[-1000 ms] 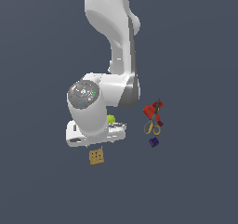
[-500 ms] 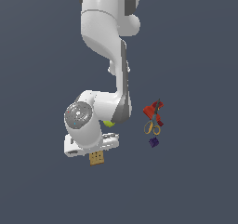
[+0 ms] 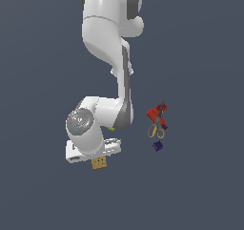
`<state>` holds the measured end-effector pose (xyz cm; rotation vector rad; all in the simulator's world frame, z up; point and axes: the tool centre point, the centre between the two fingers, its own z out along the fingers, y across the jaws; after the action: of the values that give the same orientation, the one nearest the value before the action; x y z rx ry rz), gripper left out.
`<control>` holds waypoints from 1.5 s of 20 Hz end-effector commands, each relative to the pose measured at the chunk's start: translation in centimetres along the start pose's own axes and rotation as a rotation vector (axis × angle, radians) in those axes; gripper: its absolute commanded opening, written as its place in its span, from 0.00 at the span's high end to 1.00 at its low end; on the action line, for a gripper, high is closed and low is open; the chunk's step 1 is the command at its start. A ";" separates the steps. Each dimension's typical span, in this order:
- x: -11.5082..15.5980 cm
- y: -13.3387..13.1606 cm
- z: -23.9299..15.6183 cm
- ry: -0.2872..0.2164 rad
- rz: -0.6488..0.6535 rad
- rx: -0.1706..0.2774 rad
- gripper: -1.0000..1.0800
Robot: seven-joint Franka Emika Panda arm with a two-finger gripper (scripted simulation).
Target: Pick up a designated object from a clutter of objects.
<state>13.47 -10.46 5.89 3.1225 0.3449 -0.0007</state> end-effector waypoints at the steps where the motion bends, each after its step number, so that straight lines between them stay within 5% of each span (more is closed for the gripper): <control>1: 0.0 0.0 0.6 -0.001 0.000 0.000 0.04; 14: 0.0 0.0 4.8 0.000 -0.002 0.000 0.04; 15: 0.0 0.0 4.8 0.000 -0.002 0.000 1.00; 30: -0.3 0.1 4.4 0.000 -0.001 0.000 1.00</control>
<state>13.27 -10.54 1.25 3.1228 0.3471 -0.0034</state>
